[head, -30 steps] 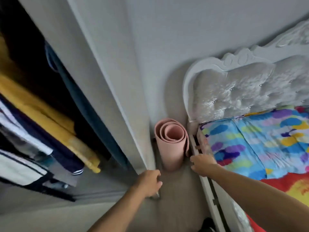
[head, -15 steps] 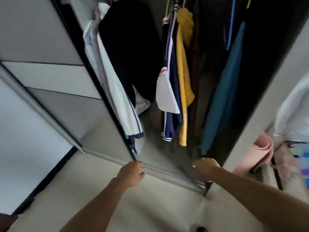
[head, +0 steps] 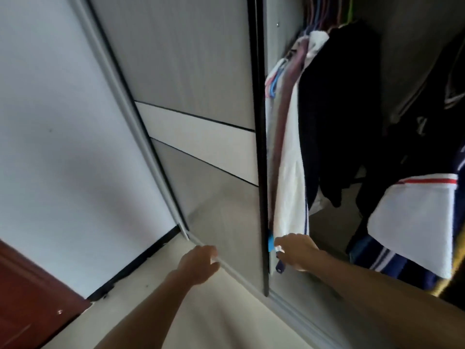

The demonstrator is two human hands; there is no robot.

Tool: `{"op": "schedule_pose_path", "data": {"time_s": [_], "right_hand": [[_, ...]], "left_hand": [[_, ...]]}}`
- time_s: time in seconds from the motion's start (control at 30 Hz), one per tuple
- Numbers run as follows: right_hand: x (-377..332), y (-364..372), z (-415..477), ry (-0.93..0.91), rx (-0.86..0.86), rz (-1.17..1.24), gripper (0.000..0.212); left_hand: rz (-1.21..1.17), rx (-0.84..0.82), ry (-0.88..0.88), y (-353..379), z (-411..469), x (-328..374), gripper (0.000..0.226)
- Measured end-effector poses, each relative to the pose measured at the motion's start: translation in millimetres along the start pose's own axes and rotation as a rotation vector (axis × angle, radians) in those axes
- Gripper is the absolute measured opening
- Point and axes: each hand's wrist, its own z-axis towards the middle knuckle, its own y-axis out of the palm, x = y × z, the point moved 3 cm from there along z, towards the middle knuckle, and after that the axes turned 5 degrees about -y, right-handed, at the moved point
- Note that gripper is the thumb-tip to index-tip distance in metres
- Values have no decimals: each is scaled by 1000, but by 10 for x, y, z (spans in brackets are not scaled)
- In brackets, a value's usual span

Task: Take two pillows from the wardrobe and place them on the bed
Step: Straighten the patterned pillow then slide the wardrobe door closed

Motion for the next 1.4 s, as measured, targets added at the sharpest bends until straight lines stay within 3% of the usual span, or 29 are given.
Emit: {"op": "schedule_pose_path", "data": {"time_s": [0.27, 0.43, 0.6, 0.77, 0.83, 1.0, 1.4], "right_hand": [[-512, -856, 1426, -123, 282, -123, 30], [-788, -1388, 1885, -214, 684, -174, 25], [-1005, -1853, 2259, -115, 950, -300, 38], [-1033, -2277, 2285, 39, 1072, -505, 48], [-941, -2396, 2210, 107, 1096, -569, 52], [-655, -2374, 2015, 267, 968, -812, 68], [-404, -2308, 1786, 373, 947, -946, 66]], "left_hand": [[-70, 176, 41, -1003, 935, -646, 32], [-37, 269, 224, -1600, 1697, -859, 38], [98, 432, 494, -2333, 2458, -812, 41], [90, 774, 709, -3021, 2891, -402, 63], [60, 848, 766, -3132, 2996, -236, 72], [5, 821, 807, -2999, 3134, -45, 89], [53, 811, 911, -2906, 2994, 110, 81]]}}
